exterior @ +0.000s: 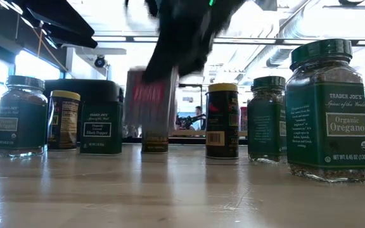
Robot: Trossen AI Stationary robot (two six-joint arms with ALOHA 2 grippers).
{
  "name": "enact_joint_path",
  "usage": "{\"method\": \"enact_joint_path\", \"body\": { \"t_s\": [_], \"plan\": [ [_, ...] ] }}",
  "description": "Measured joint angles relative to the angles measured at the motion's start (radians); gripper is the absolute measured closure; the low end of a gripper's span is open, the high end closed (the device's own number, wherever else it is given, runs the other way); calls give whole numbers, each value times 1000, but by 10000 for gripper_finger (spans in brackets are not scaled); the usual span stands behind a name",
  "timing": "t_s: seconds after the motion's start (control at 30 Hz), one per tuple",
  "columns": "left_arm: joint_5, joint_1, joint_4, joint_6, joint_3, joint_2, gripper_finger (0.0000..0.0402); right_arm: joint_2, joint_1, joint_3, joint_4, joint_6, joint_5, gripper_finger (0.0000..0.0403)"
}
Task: Shelf spices
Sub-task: Put the right red seasoning can on the shelf aligned with the other red seasoning can
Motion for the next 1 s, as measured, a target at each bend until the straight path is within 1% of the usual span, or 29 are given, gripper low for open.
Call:
{"method": "enact_joint_path", "body": {
  "t_s": [0.13,0.2,0.27,0.33,0.4,0.47,0.53,0.6,0.7,0.77,0.87,1.0],
  "plan": [
    [0,0,1,0,0,0,234,-212,-37,3,-105,-123,25,202],
    [-1,0,2,1,0,0,234,-318,-87,3,-201,-189,45,202],
    [-2,0,2,2,0,0,234,-402,-168,4,-333,-229,50,202],
    [-4,0,7,12,0,0,234,-456,-279,4,-486,-260,48,202],
    [-6,0,23,28,0,0,234,-472,-398,4,-617,-328,32,202],
    [-6,0,29,35,0,0,234,-466,-514,1,-691,-417,-14,202],
    [-8,0,32,35,0,0,234,-453,-611,-13,-695,-508,-96,202],
    [-10,0,33,36,0,0,234,-440,-692,-53,-652,-575,-148,202],
    [-10,0,36,35,0,0,234,-431,-779,-134,-620,-655,-168,202],
    [-16,0,47,38,0,0,234,-431,-819,-181,-574,-693,-167,202],
    [-21,0,54,46,0,0,234,-431,-856,-246,-503,-726,-206,202],
    [-21,0,54,47,0,0,234,-431,-886,-323,-427,-764,-205,202]
  ]
}}
